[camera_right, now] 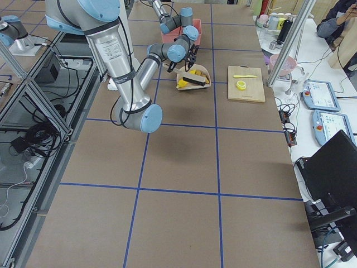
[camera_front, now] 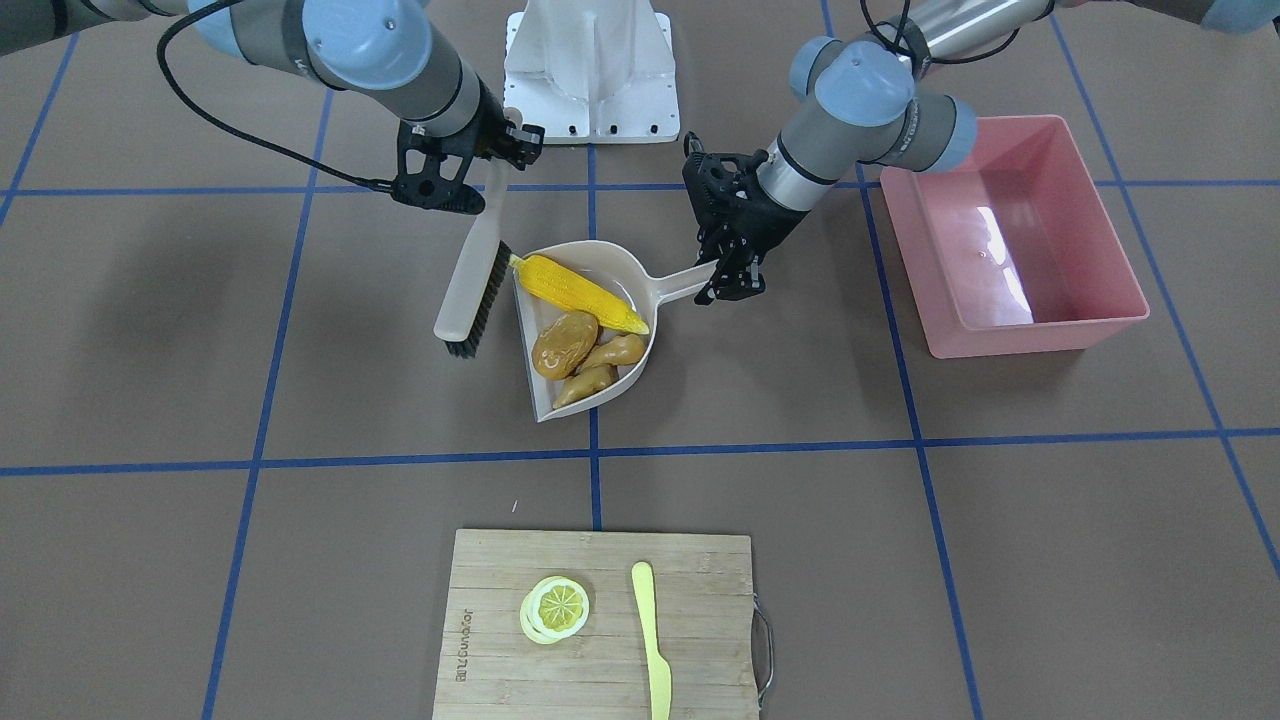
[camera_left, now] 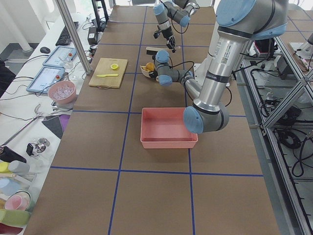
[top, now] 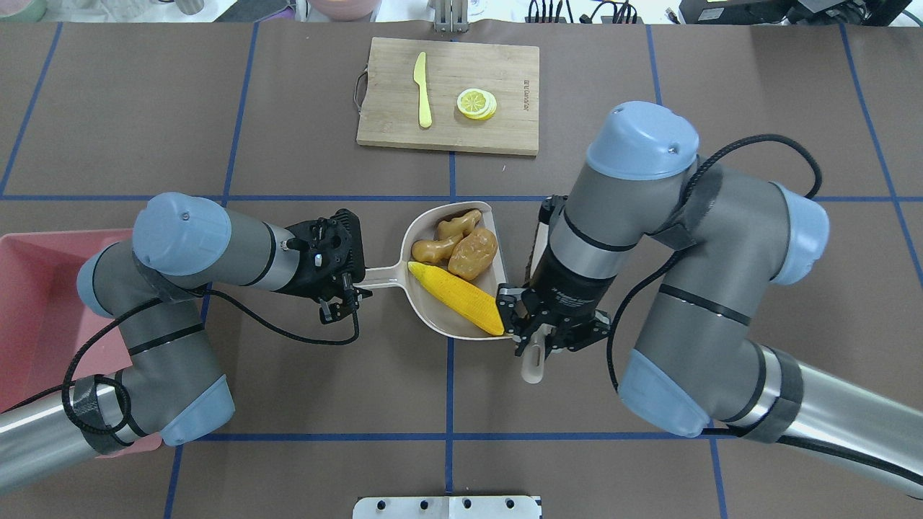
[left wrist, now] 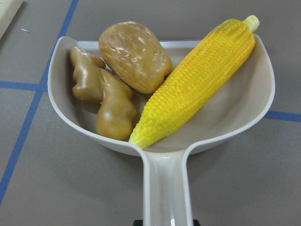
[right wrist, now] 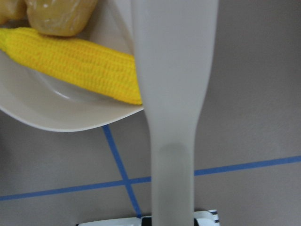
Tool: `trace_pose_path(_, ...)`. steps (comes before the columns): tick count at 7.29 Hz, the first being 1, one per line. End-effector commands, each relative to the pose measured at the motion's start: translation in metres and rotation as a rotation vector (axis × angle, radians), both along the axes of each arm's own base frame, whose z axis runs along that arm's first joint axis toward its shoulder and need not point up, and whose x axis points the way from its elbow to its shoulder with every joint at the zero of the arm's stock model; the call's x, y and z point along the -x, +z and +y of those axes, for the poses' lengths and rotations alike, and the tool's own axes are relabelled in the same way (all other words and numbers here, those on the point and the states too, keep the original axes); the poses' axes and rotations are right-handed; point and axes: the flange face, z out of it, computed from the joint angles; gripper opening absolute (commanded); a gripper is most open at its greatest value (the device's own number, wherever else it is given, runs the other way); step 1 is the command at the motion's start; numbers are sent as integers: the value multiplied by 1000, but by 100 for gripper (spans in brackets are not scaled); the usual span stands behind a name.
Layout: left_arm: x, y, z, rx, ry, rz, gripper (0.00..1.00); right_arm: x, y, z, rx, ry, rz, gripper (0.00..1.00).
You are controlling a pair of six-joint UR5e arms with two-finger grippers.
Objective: Sweep and dump trash into bin
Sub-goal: 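Lift the dustpan with the left gripper while the right gripper raises the brush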
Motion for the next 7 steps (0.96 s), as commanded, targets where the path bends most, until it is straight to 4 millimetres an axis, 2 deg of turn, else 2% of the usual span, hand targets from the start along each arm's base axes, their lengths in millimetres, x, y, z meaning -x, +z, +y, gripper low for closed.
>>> trace_pose_path(1, -3, -6, 7, 17, -28, 77, 0, -52, 46, -20, -126, -44, 30, 0)
trace_pose_path(3, 0, -13, 10, 35, -66, 171, 0, -105, 80, -56, -252, -127, 80, 0)
trace_pose_path(5, 8, -19, 14, 72, -79, 281, 0, -145, 139, -66, -346, -229, 123, 0)
trace_pose_path(7, 31, -19, 15, 91, -127, 403, 0, -203, 212, -83, -384, -303, 127, 0)
